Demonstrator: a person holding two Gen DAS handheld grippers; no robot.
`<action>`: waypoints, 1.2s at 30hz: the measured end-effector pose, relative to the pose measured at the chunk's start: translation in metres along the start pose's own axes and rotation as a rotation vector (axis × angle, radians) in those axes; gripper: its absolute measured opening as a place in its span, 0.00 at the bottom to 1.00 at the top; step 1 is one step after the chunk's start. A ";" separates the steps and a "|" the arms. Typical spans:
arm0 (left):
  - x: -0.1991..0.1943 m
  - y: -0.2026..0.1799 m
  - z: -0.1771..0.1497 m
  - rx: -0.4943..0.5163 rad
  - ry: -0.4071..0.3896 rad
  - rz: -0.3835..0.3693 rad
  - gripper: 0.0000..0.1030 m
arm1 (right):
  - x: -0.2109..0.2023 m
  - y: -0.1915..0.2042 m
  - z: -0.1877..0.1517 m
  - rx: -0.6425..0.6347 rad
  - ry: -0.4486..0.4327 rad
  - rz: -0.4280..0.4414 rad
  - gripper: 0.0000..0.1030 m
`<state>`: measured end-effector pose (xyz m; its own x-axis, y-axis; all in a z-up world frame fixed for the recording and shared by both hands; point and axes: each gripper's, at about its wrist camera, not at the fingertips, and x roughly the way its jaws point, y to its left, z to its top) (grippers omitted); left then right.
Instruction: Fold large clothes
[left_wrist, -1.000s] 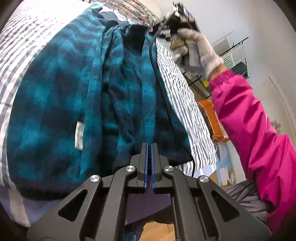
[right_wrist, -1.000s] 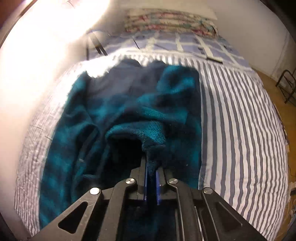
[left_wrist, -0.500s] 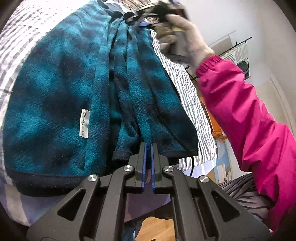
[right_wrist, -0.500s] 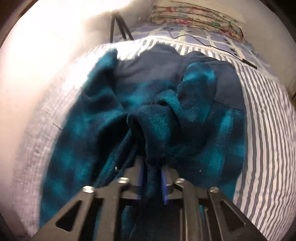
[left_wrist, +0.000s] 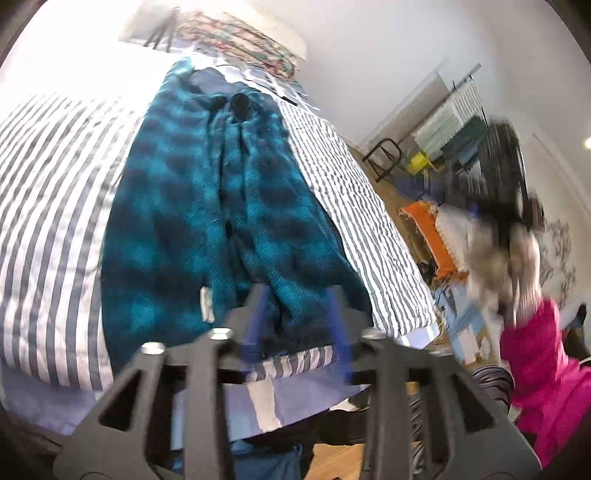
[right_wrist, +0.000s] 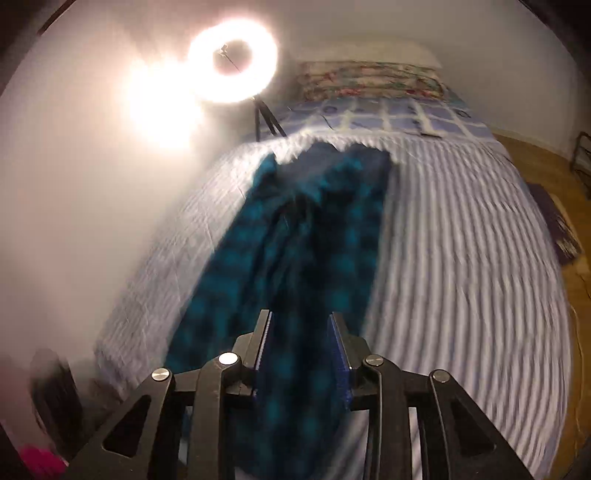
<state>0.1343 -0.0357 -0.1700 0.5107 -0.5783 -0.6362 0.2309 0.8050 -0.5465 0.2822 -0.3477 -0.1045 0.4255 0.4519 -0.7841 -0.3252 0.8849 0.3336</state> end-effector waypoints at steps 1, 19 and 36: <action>0.007 -0.006 0.001 0.013 0.009 0.004 0.39 | 0.002 -0.003 -0.019 0.029 0.022 0.019 0.33; 0.104 -0.024 -0.015 0.184 0.161 0.163 0.04 | 0.069 -0.044 -0.116 0.184 0.160 0.142 0.21; 0.075 0.019 -0.025 0.029 0.126 0.103 0.03 | 0.073 -0.038 -0.115 0.067 0.180 0.047 0.00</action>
<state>0.1560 -0.0673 -0.2414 0.4253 -0.5034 -0.7521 0.2074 0.8631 -0.4604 0.2289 -0.3617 -0.2346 0.2513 0.4707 -0.8458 -0.2814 0.8716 0.4014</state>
